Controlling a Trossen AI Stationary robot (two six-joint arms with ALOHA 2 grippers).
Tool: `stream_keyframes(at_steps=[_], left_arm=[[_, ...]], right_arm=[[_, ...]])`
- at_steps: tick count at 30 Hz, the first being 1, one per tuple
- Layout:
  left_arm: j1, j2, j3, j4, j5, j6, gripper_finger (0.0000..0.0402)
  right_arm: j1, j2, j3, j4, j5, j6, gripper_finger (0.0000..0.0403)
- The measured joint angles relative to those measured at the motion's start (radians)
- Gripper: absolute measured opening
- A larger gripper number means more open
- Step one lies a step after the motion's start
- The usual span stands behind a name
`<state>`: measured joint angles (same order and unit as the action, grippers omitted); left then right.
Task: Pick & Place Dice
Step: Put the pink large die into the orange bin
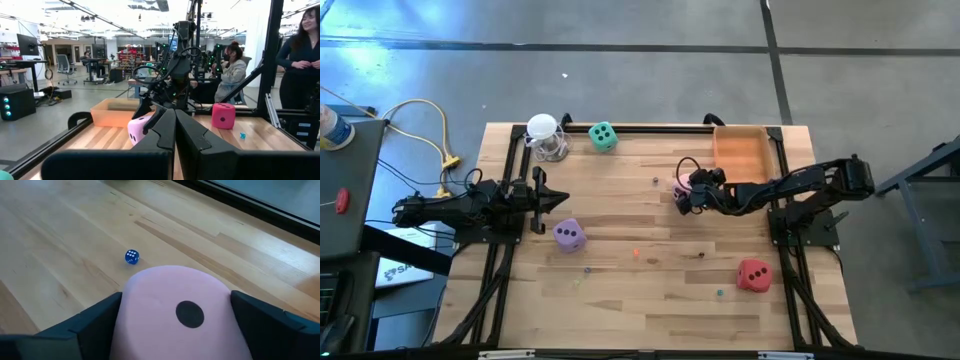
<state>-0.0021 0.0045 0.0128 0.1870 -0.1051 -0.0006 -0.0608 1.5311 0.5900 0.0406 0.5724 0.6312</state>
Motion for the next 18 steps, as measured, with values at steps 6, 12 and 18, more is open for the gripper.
stream_keyframes(at_steps=[6, 12, 18], left_arm=[[0.000, 0.000, 0.000, -0.002, 0.000, 0.000, 0.0000], [0.000, 0.000, 0.000, -0.002, 0.000, 0.000, 0.0000], [0.000, 0.000, 0.000, -0.002, -0.001, 0.000, 0.0000]], right_arm=[[0.000, 0.000, 0.000, -0.002, -0.001, 0.001, 0.0323], [0.000, 0.000, 0.000, -0.005, 0.000, 0.005, 0.0316], [0.000, 0.000, 0.000, -0.005, -0.001, 0.003, 0.0312]])
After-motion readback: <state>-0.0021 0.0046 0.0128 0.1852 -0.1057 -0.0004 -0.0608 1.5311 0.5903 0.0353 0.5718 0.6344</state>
